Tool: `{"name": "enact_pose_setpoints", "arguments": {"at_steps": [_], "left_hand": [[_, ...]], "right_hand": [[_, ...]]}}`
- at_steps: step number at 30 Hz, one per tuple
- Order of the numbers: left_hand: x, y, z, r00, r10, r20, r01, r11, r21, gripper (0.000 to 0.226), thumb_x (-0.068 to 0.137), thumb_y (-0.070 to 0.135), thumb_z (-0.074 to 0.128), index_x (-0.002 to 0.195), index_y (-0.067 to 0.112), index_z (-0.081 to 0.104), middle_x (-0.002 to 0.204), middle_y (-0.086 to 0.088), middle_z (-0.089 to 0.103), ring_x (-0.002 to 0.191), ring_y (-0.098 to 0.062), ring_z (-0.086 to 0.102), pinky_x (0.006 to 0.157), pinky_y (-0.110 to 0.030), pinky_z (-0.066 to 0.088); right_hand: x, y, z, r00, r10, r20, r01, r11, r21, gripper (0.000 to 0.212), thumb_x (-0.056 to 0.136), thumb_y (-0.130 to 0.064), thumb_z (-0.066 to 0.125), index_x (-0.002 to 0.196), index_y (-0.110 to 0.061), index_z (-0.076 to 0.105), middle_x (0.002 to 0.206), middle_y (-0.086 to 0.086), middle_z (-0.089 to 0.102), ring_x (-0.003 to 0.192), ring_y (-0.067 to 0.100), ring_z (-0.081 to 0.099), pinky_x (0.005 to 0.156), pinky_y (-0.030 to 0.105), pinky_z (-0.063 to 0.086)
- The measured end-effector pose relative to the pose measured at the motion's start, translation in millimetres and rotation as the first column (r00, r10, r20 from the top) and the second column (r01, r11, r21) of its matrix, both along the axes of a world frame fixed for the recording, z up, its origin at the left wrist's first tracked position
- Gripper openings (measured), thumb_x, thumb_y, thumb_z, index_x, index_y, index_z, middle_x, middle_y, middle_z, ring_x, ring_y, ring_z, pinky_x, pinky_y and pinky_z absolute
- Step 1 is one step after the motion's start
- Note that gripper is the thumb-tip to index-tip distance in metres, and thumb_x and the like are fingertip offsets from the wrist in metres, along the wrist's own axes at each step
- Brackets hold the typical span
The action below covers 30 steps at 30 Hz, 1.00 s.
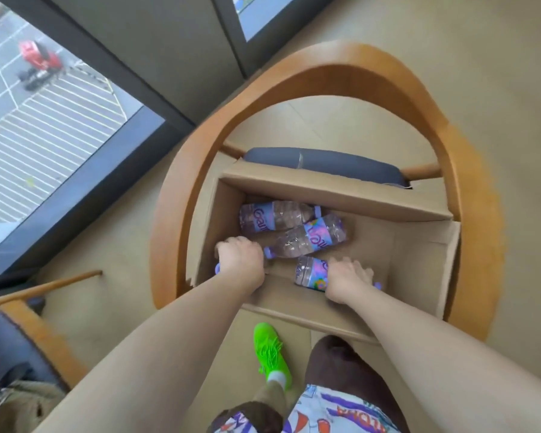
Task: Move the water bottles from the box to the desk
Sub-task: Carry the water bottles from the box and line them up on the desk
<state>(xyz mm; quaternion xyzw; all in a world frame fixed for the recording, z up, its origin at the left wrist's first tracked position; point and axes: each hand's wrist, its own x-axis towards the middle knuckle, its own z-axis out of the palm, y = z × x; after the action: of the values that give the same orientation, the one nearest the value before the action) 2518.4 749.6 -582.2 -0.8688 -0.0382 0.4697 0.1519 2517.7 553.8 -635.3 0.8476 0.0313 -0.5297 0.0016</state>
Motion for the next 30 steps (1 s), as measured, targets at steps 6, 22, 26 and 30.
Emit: {"name": "enact_pose_setpoints", "arguments": {"at_steps": [6, 22, 26, 30], "left_hand": [[18, -10, -4, 0.975, 0.035, -0.218, -0.038, 0.999, -0.009, 0.050, 0.087, 0.010, 0.053, 0.137, 0.006, 0.049, 0.133, -0.020, 0.054, 0.120, -0.043, 0.052, 0.080, -0.051, 0.056], [-3, -34, -13, 0.987, 0.067, -0.143, -0.121, 0.907, -0.404, 0.056, 0.089, 0.024, 0.062, 0.142, 0.025, 0.045, 0.135, -0.015, 0.044, 0.126, -0.038, 0.044, 0.108, -0.045, 0.038], [-13, -22, -27, 0.998, 0.065, -0.005, -0.062, 0.927, -0.371, 0.050, 0.092, 0.034, 0.062, 0.140, 0.031, 0.045, 0.132, -0.009, 0.043, 0.122, -0.036, 0.041, 0.098, -0.047, 0.044], [-21, -16, -41, 0.993, 0.116, -0.007, -0.109, 0.905, -0.412, 0.053, 0.088, 0.022, 0.061, 0.137, 0.026, 0.041, 0.135, -0.006, 0.045, 0.127, -0.033, 0.041, 0.100, -0.055, 0.044]], "right_hand": [[-3, -21, -23, 0.988, -0.117, -0.097, 0.100, 0.981, -0.166, 0.059, 0.088, -0.021, 0.056, 0.144, -0.023, 0.037, 0.145, 0.008, 0.046, 0.134, 0.030, 0.041, 0.106, 0.053, 0.035], [31, -21, 6, 0.941, -0.314, -0.128, 0.328, 0.938, 0.112, 0.069, 0.043, -0.055, 0.092, 0.099, -0.024, 0.065, 0.100, -0.003, 0.069, 0.087, 0.019, 0.065, 0.059, 0.025, 0.046], [48, -18, 16, 0.898, -0.439, -0.002, 0.428, 0.874, 0.230, 0.084, 0.044, -0.048, 0.097, 0.118, -0.020, 0.070, 0.118, -0.001, 0.069, 0.110, 0.021, 0.064, 0.089, 0.030, 0.052], [35, -20, 16, 0.721, -0.693, -0.012, 0.647, 0.665, 0.373, 0.085, 0.045, -0.031, 0.100, 0.123, -0.020, 0.069, 0.121, 0.001, 0.067, 0.110, 0.018, 0.064, 0.098, 0.031, 0.051]]}}
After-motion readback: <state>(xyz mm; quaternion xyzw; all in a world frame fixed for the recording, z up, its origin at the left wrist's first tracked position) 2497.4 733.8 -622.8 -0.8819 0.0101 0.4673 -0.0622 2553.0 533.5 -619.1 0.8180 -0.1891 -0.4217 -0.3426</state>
